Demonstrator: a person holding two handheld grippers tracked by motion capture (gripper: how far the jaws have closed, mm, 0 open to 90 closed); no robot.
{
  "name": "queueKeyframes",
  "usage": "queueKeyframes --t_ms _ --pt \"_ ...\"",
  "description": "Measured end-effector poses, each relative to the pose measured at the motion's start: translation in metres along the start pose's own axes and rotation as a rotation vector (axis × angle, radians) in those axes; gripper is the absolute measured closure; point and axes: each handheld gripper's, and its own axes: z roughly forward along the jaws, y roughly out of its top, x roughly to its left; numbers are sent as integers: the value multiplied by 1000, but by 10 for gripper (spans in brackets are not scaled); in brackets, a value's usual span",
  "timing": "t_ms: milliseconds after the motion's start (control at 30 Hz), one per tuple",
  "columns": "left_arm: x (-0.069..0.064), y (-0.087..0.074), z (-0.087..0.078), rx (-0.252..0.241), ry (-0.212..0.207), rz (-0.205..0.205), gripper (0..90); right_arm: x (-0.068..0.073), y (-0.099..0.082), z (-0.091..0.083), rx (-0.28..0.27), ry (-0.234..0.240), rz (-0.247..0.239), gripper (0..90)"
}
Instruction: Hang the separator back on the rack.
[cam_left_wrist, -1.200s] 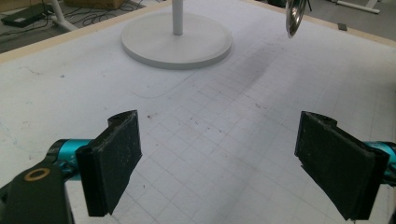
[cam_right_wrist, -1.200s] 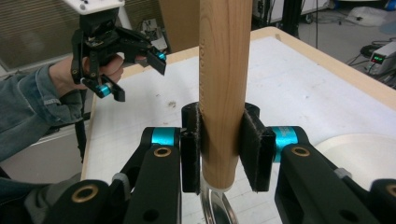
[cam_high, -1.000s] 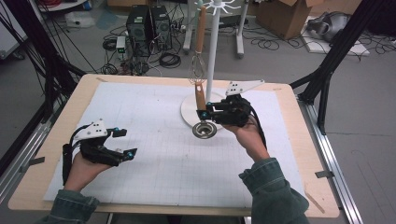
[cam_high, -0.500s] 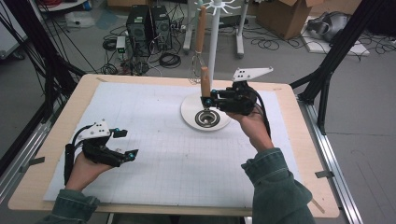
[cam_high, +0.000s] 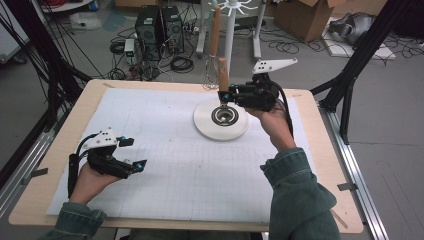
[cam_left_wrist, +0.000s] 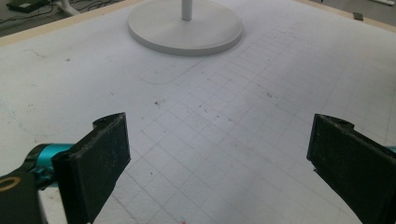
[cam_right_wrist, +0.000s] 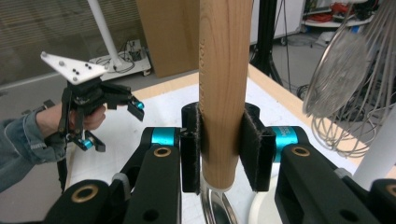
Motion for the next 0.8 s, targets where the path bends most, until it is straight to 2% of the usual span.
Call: queueKeyframes --t_ms 300,367,800 --pt "0 -1 -1 1 1 -1 51 -5 16 0 0 -11 -1 717" --pt "-1 0 -1 5 9 0 22 -6 20 1 -3 -10 -4 717" --pt "0 0 -3 1 16 5 22 -15 44 -3 -15 -29 -5 717"
